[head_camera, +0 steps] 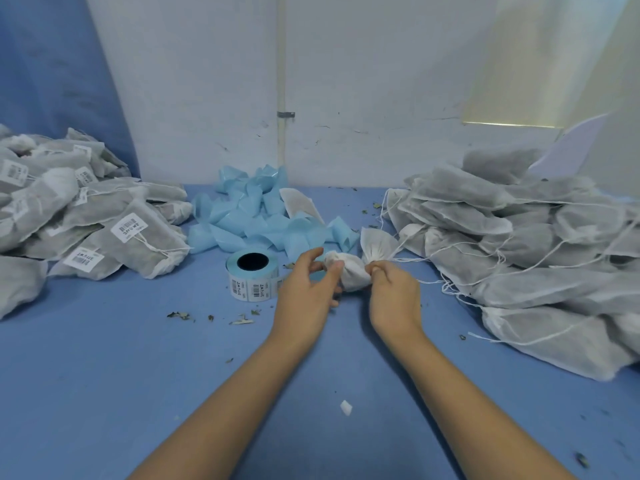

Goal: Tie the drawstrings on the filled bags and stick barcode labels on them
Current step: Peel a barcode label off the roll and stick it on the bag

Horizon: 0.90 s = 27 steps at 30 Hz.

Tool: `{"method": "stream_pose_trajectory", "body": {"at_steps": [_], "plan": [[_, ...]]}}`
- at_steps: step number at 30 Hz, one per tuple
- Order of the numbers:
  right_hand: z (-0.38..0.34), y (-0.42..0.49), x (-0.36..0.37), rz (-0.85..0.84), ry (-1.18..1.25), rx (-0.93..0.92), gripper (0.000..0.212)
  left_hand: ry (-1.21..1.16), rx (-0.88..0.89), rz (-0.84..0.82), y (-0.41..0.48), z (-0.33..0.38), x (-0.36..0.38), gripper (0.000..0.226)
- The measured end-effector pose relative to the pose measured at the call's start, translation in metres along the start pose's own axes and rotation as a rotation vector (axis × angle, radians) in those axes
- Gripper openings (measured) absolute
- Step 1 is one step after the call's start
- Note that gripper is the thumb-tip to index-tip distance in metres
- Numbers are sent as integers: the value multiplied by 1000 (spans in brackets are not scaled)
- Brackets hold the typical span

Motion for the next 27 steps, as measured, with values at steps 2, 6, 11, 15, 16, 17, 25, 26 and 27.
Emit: {"method": "stream_pose_trajectory", "body": {"at_steps": [2, 6, 11, 15, 16, 17, 25, 26, 27], "plan": [[1, -4, 2, -16, -50, -27, 28, 177, 120, 77, -2, 5, -10, 13], [-8, -9, 2, -10, -88, -131, 29, 322, 185, 147, -7, 5, -18, 18], [-17, -13, 5, -24, -123, -217, 31, 221, 57, 185, -7, -14, -24, 15], [-16, -13, 4, -29, -153, -205, 33, 225, 118, 178, -7, -6, -24, 16], [-14, -11, 6, -47, -182, -193, 34, 223, 148, 165, -7, -2, -22, 16], [-11, -11, 9, -73, -223, -177, 34, 194, 158, 143, -7, -1, -19, 16], [-12, -11, 2, 13, -299, -149, 38, -403, -223, -237, -5, -25, 19, 23], [-16, -12, -2, 53, -241, -179, 33, -408, -227, -258, -4, -26, 21, 25], [-20, -15, -6, 85, -150, -188, 23, -411, -226, -274, -4, -26, 22, 27]]}}
Point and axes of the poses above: each hand's wrist, its own y-axis towards the middle knuckle, its own x-axis out of the palm, z = x × y, the point moved 10 cm from there along y, towards the middle knuckle, and after that the axes turned 10 degrees about y, right-handed, at the moved point
